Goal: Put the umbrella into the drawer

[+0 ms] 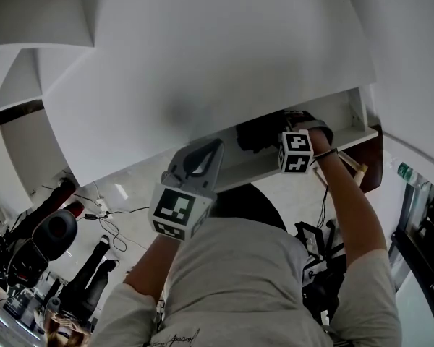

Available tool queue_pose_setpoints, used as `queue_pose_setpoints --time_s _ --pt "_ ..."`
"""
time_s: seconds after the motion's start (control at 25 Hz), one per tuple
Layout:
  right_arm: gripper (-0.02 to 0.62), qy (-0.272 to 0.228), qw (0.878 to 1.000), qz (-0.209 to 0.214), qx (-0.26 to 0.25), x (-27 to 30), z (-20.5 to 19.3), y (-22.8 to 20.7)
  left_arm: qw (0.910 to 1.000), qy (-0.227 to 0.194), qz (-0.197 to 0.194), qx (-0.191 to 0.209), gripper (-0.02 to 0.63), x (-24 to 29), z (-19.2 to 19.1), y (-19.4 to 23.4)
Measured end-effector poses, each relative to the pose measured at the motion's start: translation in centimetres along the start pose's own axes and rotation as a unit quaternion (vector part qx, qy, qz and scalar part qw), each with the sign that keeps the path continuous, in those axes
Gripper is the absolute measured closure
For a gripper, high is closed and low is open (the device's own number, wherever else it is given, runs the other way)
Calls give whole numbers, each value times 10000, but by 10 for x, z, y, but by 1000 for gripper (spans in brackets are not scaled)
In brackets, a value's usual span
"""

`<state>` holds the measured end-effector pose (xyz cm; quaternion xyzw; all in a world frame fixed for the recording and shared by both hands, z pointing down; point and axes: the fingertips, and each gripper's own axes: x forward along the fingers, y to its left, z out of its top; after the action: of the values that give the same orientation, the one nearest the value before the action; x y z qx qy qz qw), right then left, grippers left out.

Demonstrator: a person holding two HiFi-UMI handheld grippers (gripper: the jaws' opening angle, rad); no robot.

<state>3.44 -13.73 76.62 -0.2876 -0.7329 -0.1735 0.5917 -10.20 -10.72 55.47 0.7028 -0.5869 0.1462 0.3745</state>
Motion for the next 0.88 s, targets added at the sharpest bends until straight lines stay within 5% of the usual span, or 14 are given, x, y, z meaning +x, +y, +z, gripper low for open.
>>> queue_pose_setpoints --time_s 0.88 --pt "319 181 9995 239 27 8 -3 2 9999 84 -75 -10 589 5 -5 4"
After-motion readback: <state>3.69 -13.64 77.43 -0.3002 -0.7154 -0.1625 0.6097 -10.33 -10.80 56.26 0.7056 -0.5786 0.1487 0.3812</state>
